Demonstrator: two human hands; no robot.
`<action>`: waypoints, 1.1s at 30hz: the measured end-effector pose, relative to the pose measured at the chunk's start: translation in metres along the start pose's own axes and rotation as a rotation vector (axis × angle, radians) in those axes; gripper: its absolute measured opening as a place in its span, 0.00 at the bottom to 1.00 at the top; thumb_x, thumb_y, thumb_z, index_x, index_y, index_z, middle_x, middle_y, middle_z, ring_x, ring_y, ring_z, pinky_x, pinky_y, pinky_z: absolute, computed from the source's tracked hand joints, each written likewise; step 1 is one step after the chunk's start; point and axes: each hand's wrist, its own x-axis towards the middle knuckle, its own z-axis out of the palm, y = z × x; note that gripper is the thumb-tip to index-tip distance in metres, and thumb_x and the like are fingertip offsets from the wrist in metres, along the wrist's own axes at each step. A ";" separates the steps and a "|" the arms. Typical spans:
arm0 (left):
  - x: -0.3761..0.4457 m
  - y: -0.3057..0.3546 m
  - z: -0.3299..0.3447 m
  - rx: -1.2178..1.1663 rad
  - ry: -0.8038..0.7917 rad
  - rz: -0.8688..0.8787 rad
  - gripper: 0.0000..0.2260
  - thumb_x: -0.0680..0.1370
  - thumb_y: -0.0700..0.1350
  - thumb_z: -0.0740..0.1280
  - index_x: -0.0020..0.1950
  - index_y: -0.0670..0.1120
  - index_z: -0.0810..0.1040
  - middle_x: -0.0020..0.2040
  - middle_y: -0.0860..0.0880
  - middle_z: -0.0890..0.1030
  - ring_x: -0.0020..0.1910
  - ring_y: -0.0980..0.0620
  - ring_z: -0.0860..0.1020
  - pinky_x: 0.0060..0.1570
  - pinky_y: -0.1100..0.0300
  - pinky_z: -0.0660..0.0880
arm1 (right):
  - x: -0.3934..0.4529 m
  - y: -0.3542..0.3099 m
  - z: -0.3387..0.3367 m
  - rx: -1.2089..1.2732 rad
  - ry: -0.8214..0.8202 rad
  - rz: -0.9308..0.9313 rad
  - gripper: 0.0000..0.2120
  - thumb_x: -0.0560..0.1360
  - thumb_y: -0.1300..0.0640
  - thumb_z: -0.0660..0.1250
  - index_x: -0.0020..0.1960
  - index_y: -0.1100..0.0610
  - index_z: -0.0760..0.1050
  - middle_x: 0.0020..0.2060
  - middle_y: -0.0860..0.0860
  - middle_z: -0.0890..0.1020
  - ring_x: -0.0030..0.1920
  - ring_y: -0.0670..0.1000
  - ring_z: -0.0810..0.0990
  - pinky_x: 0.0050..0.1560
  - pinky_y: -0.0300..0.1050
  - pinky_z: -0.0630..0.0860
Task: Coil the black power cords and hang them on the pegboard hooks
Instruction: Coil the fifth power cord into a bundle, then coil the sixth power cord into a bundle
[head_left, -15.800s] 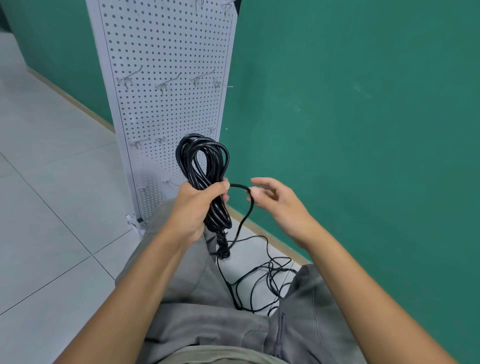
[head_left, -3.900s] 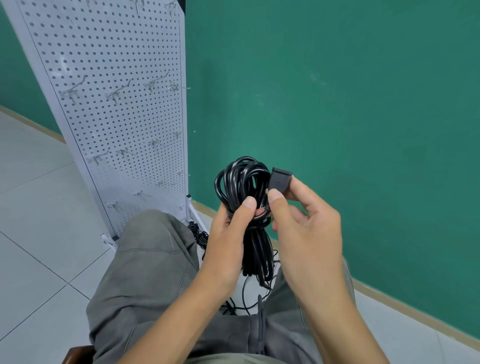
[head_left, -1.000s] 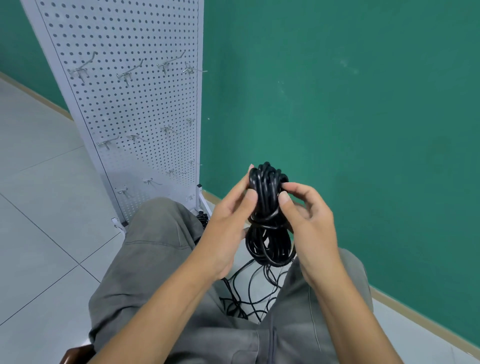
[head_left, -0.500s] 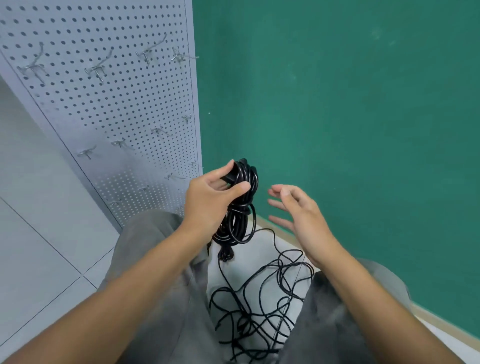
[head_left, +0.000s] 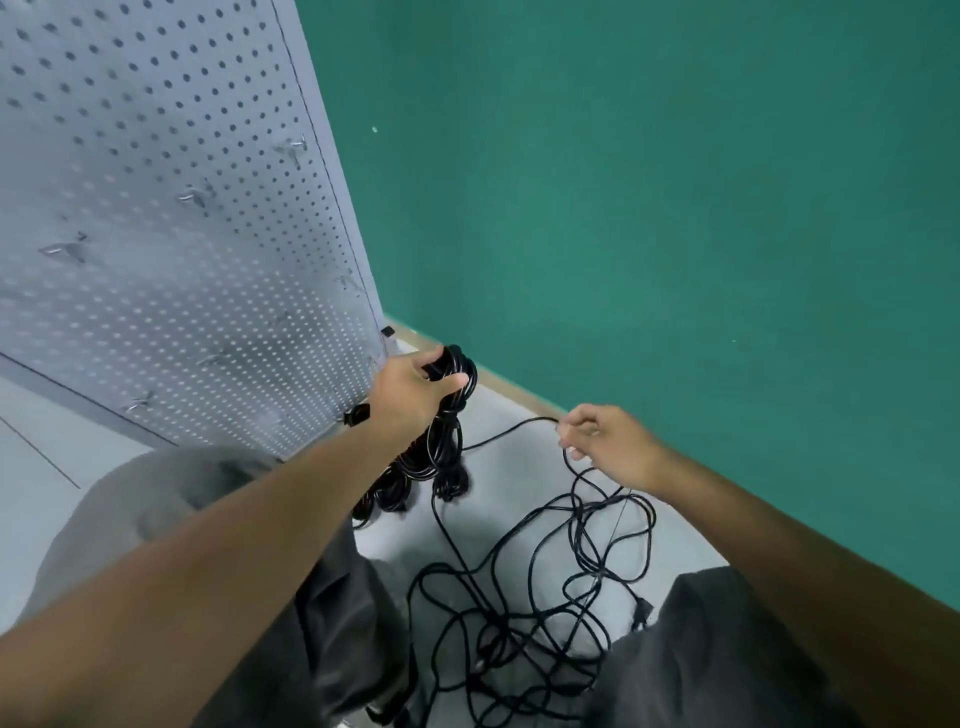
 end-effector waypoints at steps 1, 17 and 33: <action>0.014 -0.010 0.008 0.028 -0.018 -0.013 0.26 0.73 0.53 0.79 0.71 0.52 0.79 0.53 0.52 0.86 0.50 0.51 0.83 0.62 0.56 0.78 | 0.015 0.009 0.003 -0.051 -0.022 0.017 0.05 0.82 0.55 0.66 0.53 0.56 0.79 0.48 0.53 0.83 0.45 0.50 0.80 0.41 0.34 0.72; 0.204 -0.117 0.148 0.286 -0.033 -0.198 0.16 0.75 0.53 0.76 0.61 0.51 0.85 0.51 0.47 0.86 0.44 0.49 0.81 0.48 0.57 0.80 | 0.258 0.125 0.077 -0.454 -0.260 0.006 0.22 0.82 0.52 0.65 0.75 0.53 0.70 0.73 0.51 0.71 0.70 0.53 0.73 0.70 0.48 0.70; 0.260 -0.206 0.198 0.315 -0.096 -0.277 0.30 0.77 0.53 0.75 0.75 0.48 0.67 0.64 0.43 0.81 0.62 0.40 0.79 0.53 0.53 0.77 | 0.334 0.188 0.114 -0.774 -0.370 0.034 0.36 0.83 0.47 0.63 0.83 0.51 0.48 0.83 0.48 0.43 0.82 0.52 0.40 0.80 0.52 0.52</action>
